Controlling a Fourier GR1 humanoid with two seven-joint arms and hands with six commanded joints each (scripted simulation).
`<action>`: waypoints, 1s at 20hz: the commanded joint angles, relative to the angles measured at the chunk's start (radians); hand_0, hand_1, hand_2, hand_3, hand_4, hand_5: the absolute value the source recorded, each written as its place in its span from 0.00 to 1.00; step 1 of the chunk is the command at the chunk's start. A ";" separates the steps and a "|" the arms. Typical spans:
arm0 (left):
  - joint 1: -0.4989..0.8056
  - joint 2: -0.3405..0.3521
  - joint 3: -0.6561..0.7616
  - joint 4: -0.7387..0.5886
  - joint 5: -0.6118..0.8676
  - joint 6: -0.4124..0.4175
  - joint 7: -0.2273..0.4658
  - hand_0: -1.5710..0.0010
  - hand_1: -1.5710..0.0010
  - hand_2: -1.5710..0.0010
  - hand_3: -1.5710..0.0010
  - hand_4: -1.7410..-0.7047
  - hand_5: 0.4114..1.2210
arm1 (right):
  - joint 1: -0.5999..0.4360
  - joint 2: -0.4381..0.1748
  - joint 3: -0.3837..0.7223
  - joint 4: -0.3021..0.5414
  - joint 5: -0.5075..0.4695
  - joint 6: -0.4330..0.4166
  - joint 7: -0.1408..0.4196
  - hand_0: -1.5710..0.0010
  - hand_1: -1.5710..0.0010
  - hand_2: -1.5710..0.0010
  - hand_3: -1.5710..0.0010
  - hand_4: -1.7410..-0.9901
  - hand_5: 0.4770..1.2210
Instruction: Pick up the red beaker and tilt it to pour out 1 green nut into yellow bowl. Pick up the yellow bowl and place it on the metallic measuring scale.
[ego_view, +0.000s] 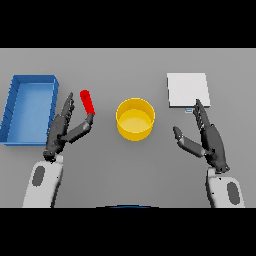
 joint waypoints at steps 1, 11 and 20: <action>-0.030 0.001 0.013 0.053 -0.003 0.007 -0.020 1.00 1.00 1.00 1.00 0.51 0.30 | 0.002 0.001 -0.001 -0.006 -0.002 -0.001 0.008 1.00 1.00 1.00 1.00 0.60 0.19; -0.288 -0.002 0.081 0.381 -0.031 0.067 -0.110 1.00 1.00 1.00 1.00 0.50 0.28 | -0.026 -0.003 -0.004 0.006 0.023 -0.023 0.025 1.00 1.00 1.00 1.00 0.58 0.21; -0.393 -0.035 0.139 0.552 -0.002 0.095 -0.218 0.90 0.91 0.89 0.92 0.36 0.41 | -0.043 -0.006 -0.022 0.030 0.010 -0.023 0.021 1.00 1.00 1.00 1.00 0.59 0.23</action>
